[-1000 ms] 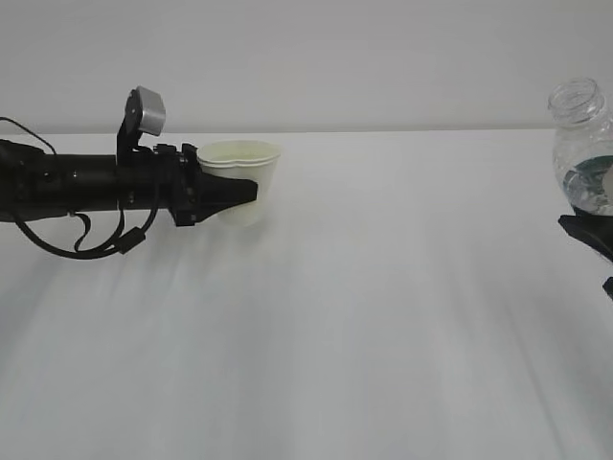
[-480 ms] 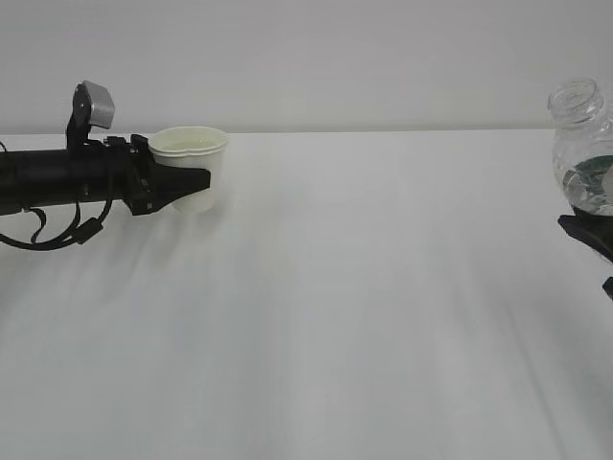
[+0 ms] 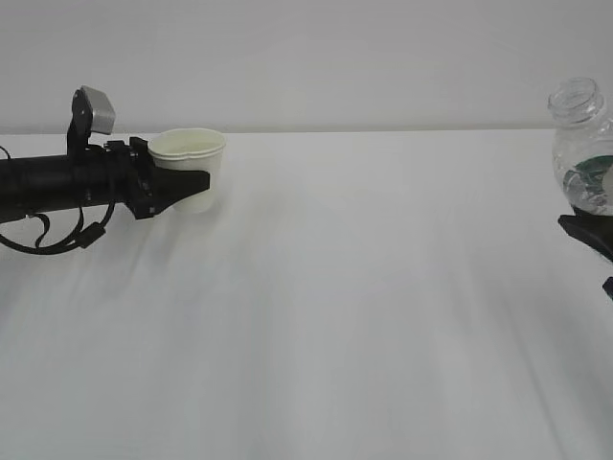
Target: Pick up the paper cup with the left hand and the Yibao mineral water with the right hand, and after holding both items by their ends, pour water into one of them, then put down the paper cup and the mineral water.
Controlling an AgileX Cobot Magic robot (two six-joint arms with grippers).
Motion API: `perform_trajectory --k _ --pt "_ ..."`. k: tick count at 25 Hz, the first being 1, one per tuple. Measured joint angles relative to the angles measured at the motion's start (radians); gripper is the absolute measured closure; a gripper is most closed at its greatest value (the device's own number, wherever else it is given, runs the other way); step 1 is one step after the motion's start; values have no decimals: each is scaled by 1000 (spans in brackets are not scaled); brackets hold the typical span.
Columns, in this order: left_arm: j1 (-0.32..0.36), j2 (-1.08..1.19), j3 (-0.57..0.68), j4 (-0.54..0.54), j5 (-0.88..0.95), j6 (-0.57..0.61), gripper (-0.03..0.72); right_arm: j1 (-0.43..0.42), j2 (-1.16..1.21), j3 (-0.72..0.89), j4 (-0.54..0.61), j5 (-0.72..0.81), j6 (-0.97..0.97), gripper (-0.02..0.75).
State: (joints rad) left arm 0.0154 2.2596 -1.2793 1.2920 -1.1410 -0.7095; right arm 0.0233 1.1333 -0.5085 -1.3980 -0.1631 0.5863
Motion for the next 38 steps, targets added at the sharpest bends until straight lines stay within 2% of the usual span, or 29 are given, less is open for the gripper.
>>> perform_trajectory --k 10,18,23,38 --pt "22 13 0 -41 0 36 235 0 0 0 0 0 0 283" --pt "34 54 0 -76 0 40 162 0 0 0 0 0 0 283" --pt "34 68 0 -79 2 46 141 0 0 0 0 0 0 283" --pt "34 83 0 -85 2 80 153 0 0 0 0 0 0 283"
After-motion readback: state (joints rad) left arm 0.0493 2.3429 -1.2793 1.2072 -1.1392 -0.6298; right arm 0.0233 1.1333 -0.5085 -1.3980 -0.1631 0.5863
